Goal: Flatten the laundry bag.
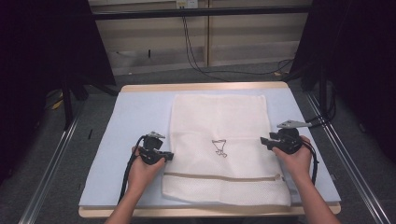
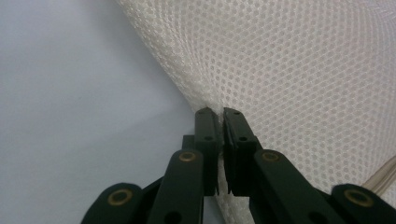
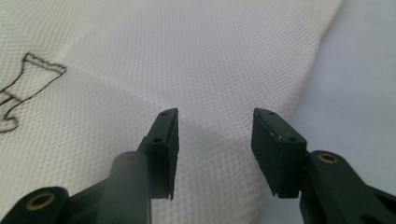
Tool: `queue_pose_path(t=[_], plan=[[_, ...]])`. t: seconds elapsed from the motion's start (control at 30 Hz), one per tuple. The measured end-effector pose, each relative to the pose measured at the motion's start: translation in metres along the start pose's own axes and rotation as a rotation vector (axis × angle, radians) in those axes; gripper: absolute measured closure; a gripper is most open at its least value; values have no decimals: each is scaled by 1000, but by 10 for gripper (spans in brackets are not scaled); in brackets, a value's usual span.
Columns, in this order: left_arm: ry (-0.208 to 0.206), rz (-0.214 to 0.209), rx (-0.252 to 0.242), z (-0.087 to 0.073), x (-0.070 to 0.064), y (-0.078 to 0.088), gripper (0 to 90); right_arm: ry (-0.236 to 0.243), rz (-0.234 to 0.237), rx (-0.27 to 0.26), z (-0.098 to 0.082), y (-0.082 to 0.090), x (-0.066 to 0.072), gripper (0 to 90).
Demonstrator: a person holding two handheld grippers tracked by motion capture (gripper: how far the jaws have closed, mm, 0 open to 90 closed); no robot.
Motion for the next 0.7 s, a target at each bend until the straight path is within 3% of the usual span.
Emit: queue_pose_path(t=[0.1, 0.17, 0.3, 0.37, 0.53, 0.7], plan=[[19, -9, -13, -1, 1, 3, 858, 19, -3, 25, -9, 11, 4, 523], [-1, -2, -1, -2, 3, 5, 858, 25, -1, 35, -15, 15, 6, 523], [2, 2, -3, 0, 2, 5, 860, 48, 5, 79, -28, 18, 9, 531], [-2, 1, 1, -1, 2, 6, 862, 27, 31, 103, -33, 17, 13, 627], [4, -2, -12, -1, 3, 8, 865, 55, 66, 108, -31, 15, 19, 900], [12, 2, -18, -2, 7, 11, 866, 74, 56, 113, -29, 10, 20, 900]])
Point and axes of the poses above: each handheld gripper's, and its own axes: y roughly backward along the jaws, z roughly out of its top, x roughly to its left, the point moved 8 cm from there along -y, roughly forward along the jaws, and after that the axes turned 8 degrees about -z, right-handed, at the moved point
